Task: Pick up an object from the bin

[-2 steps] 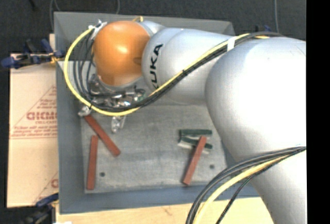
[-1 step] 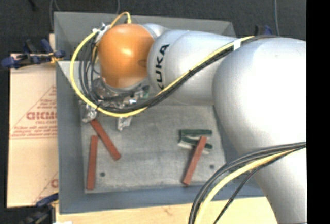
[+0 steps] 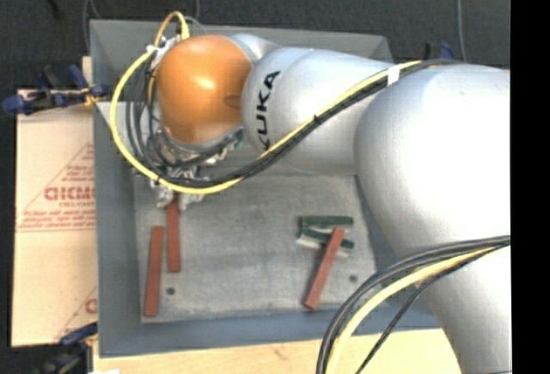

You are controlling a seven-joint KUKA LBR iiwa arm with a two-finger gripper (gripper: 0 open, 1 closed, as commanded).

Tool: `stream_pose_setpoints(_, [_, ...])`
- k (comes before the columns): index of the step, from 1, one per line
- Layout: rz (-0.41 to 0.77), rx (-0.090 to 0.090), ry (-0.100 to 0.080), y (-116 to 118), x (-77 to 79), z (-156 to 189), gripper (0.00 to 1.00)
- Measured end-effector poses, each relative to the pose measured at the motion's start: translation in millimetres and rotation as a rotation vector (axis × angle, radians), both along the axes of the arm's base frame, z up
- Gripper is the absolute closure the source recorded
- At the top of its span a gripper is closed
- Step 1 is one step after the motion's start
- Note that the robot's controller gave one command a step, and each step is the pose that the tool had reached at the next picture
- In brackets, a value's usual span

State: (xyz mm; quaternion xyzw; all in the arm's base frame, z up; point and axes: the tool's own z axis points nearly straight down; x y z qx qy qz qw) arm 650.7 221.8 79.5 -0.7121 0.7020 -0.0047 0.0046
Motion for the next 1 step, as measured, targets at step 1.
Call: stream_pose_setpoints(1, [-0.002,0.001,0.0,0.1,0.1,0.1,1.0])
